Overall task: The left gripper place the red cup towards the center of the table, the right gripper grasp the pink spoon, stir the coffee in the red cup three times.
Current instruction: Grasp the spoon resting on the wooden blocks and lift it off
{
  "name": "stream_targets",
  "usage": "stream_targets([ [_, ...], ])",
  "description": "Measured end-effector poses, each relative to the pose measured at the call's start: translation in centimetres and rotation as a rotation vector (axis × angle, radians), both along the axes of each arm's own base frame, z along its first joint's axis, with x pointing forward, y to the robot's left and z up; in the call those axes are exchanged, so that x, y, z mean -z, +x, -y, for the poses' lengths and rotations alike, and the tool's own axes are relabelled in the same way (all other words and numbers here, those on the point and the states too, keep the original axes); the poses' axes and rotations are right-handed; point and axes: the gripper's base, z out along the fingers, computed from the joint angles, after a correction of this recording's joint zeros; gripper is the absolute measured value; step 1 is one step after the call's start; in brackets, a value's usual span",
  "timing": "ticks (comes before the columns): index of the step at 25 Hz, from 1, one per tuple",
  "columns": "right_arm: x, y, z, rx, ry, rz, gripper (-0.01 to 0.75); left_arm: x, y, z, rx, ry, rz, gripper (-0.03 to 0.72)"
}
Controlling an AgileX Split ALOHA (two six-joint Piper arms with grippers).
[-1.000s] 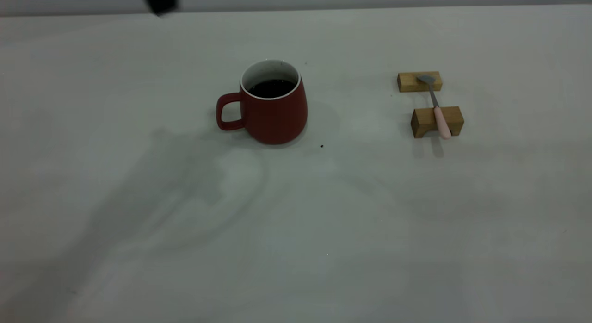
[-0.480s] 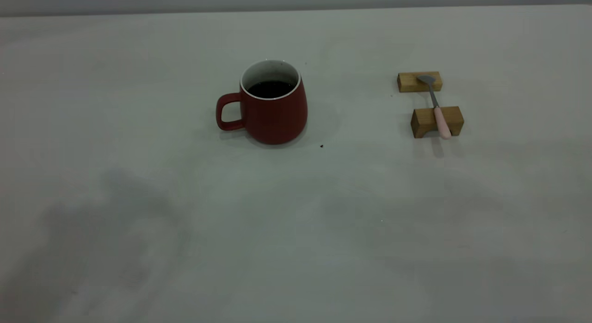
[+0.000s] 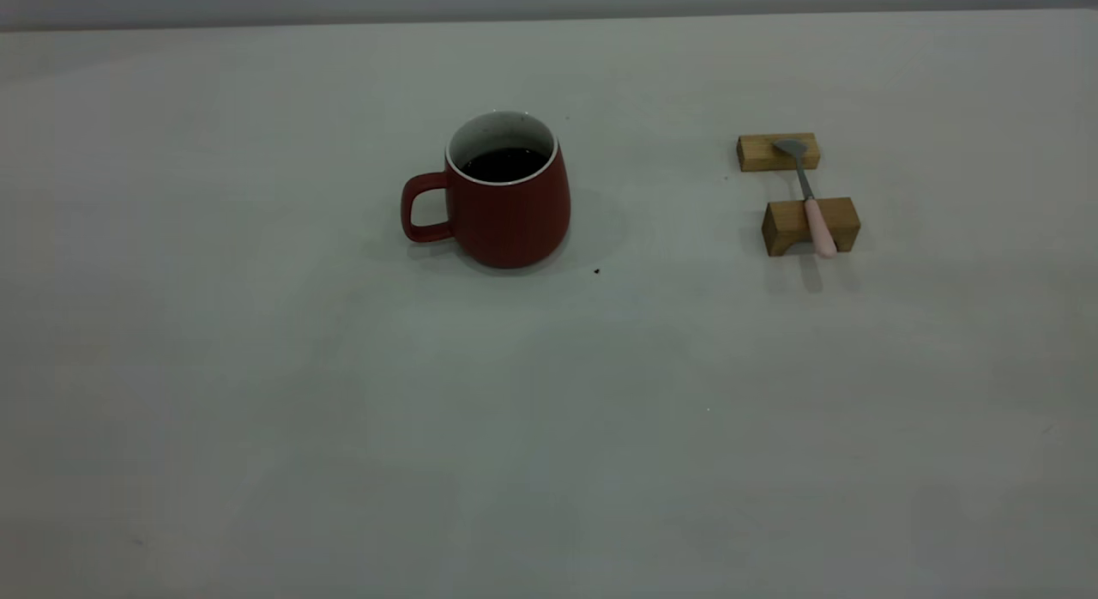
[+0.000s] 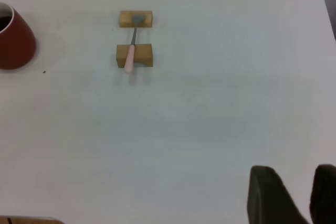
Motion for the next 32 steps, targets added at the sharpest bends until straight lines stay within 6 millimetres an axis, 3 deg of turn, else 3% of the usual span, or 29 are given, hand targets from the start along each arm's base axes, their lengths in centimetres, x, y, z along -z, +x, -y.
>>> stream_targets([
  [6,0.0,0.0,0.0,0.000,0.000,0.000,0.237,3.2,-2.5,-0.2,-0.070,-0.042,0.051,0.595],
  [14,0.0,0.0,0.0,0.000,0.000,0.000,0.237,3.8,-5.2,-0.5,-0.088,-0.046,0.215,0.595],
  [32,0.0,0.0,0.0,0.000,0.001,0.000,0.237,4.1,-5.4,-0.3,-0.132,-0.056,0.210,0.595],
])
